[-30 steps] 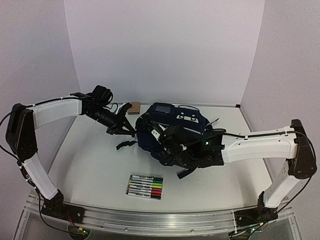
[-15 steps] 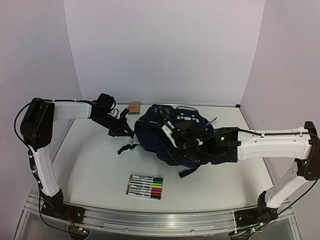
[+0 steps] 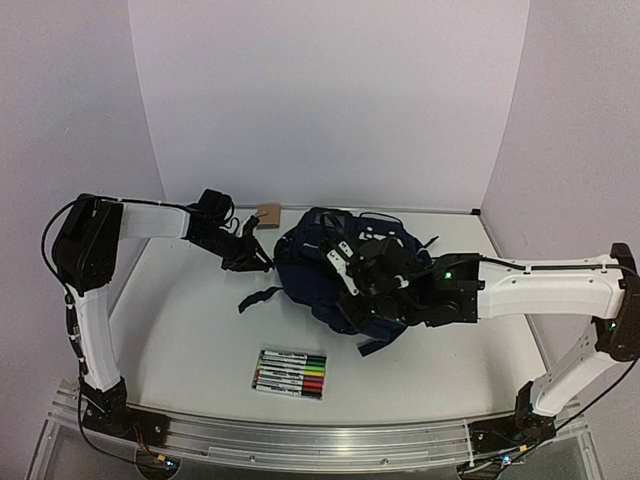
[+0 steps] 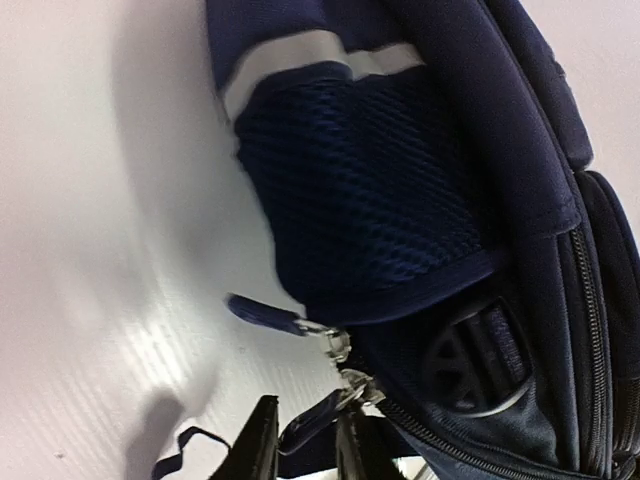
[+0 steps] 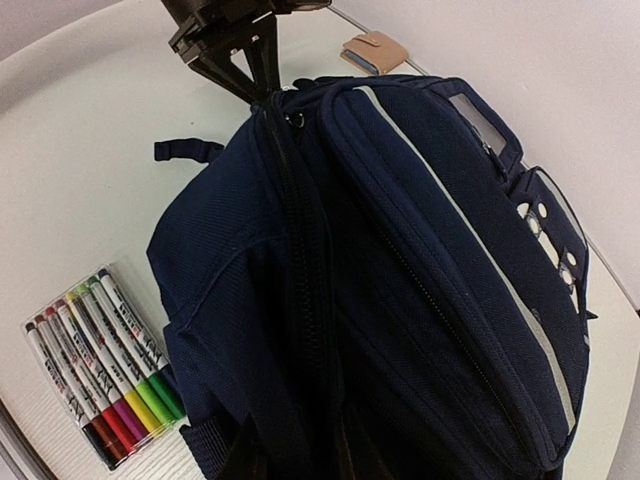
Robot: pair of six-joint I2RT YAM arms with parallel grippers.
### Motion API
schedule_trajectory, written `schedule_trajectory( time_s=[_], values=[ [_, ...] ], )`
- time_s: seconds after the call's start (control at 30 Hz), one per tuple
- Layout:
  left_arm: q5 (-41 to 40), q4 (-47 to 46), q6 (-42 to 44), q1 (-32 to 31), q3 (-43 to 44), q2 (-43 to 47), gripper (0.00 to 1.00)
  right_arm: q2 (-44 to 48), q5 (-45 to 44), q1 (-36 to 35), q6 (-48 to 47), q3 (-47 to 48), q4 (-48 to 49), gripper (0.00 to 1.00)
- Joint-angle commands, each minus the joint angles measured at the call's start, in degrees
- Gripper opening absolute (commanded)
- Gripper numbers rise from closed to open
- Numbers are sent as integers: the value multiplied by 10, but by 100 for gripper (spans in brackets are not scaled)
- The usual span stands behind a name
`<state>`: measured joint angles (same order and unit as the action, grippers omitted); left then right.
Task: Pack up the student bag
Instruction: Zip the student bag at the center of the board, then adjust the student bag at the center of the board.
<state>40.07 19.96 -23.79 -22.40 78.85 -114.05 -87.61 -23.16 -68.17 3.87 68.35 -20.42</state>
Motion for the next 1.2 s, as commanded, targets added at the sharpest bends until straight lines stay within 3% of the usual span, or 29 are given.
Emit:
schedule_trajectory(
  time_s=[0.0, 0.03, 0.1, 0.2, 0.3, 0.47, 0.6, 0.77, 0.97, 1.17],
  values=[
    [-128, -23, -7, 49, -18, 55, 42, 37, -36, -11, 38, 34, 21, 54],
    [-133, -23, -10, 49, -28, 68, 49, 37, -48, -11, 44, 38, 21, 70],
    [-144, -22, -20, 49, -57, 101, 59, 36, -70, -9, 55, 43, 21, 85],
    [-151, -37, -54, 48, -102, 158, 68, 37, -85, -2, 74, 45, 21, 97],
    [-110, -90, -109, 43, -152, 199, 73, 38, -74, 24, 103, 39, 21, 98],
    [-86, -139, -172, -11, -195, 219, 77, 40, -13, 139, 167, 2, 21, 97],
    [-98, -152, -210, -55, -218, 219, 77, 39, 116, 248, 207, -45, 51, 82],
    [-109, -191, -275, -74, -288, 244, 67, 31, 253, 331, 241, -107, 127, 77],
    [-101, -241, -325, -98, -335, 247, 66, -15, 301, 353, 253, -119, 161, 70],
    [-82, -309, -350, -116, -331, 203, 61, -43, 313, 353, 262, -126, 171, 54]
  ],
)
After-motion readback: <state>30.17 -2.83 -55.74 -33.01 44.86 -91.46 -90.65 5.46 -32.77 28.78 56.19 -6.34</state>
